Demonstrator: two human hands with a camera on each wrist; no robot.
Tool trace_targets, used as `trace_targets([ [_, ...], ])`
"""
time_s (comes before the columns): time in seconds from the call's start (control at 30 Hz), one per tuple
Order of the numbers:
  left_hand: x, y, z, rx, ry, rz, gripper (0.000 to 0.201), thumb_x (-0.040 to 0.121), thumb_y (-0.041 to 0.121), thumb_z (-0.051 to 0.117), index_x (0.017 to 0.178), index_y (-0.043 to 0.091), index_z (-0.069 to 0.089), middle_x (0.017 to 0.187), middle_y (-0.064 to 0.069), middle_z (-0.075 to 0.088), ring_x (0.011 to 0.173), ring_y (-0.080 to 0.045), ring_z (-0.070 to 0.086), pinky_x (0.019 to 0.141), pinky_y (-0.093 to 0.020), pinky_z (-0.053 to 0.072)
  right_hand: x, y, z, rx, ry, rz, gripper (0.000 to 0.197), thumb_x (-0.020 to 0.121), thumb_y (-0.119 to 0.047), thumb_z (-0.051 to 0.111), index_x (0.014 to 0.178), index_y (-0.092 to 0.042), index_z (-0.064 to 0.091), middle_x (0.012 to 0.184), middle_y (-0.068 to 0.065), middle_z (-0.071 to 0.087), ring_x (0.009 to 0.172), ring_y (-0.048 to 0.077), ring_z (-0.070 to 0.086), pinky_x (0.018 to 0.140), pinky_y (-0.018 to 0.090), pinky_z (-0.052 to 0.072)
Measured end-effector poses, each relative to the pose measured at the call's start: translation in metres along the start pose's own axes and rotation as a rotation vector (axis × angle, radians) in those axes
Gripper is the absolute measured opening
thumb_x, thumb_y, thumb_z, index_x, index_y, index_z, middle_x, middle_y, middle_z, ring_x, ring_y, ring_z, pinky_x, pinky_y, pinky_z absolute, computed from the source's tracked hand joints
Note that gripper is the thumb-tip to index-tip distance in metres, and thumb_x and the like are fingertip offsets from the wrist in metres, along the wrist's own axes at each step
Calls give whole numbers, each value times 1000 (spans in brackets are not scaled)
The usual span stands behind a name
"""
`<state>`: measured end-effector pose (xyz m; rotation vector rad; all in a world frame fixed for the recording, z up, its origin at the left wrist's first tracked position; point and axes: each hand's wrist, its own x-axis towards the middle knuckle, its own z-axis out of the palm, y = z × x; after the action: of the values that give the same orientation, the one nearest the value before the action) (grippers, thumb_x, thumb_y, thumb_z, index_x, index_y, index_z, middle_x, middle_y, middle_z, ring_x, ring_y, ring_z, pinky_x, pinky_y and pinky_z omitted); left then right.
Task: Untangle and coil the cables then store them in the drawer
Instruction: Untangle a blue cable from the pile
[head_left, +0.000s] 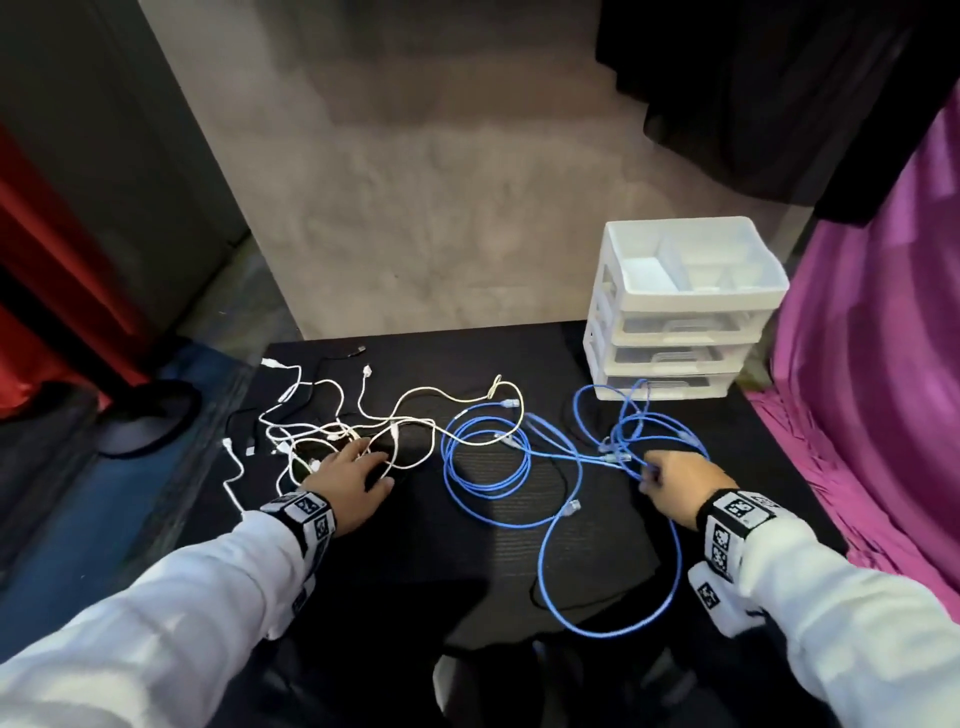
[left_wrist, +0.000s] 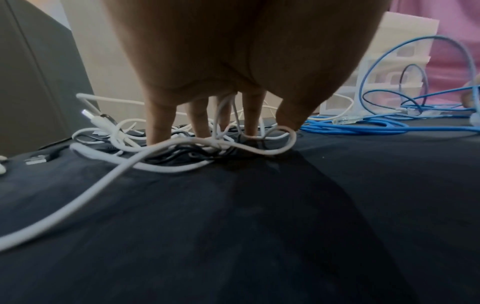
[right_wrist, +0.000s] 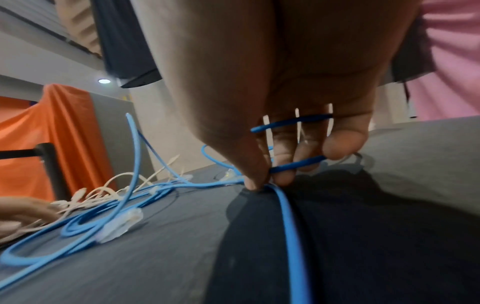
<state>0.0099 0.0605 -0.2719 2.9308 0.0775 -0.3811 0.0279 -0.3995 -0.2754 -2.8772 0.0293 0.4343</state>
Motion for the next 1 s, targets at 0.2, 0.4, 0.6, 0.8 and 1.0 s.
trace_targets([
  [0.2, -3, 4, 8, -76, 70, -42, 59, 94, 62, 50, 146, 34, 47, 166, 3, 22, 146, -30, 34, 120, -48, 29, -9, 15, -15, 179, 119, 112, 12, 93, -29, 71, 87, -22, 63, 92, 2, 70, 103, 29, 68, 78, 26, 40],
  [0.4, -20, 33, 4, -161, 339, 20, 54, 91, 56, 59, 140, 33, 54, 167, -4, 16, 153, -29, 20, 118, -68, 15, -21, 7, -16, 300, 141, -6, 31, 93, -19, 76, 123, -18, 68, 100, 4, 70, 105, 24, 69, 85, 21, 40],
  [0.6, -49, 76, 25, -399, 534, 318, 47, 87, 54, 53, 124, 28, 67, 150, -8, 44, 136, -29, 45, 115, -52, 36, -25, 9, -20, 152, 219, -21, 21, 90, -27, 74, 110, -24, 70, 99, 2, 69, 101, 28, 68, 89, 34, 52],
  [0.8, -80, 123, 59, -536, 324, 377, 39, 87, 54, 51, 116, 35, 69, 146, 8, 47, 138, -14, 46, 123, -53, 22, -19, 18, -7, 3, -52, 38, 22, 84, -37, 80, 96, -26, 65, 93, -8, 66, 102, 23, 68, 88, 30, 52],
  [1.0, -89, 123, 60, -676, 238, 382, 34, 90, 48, 54, 113, 31, 72, 130, 17, 54, 127, 0, 52, 114, -36, 39, -42, 8, -52, 104, 352, 3, 14, 94, -29, 63, 83, -20, 61, 82, 11, 71, 86, 35, 72, 75, 38, 55],
])
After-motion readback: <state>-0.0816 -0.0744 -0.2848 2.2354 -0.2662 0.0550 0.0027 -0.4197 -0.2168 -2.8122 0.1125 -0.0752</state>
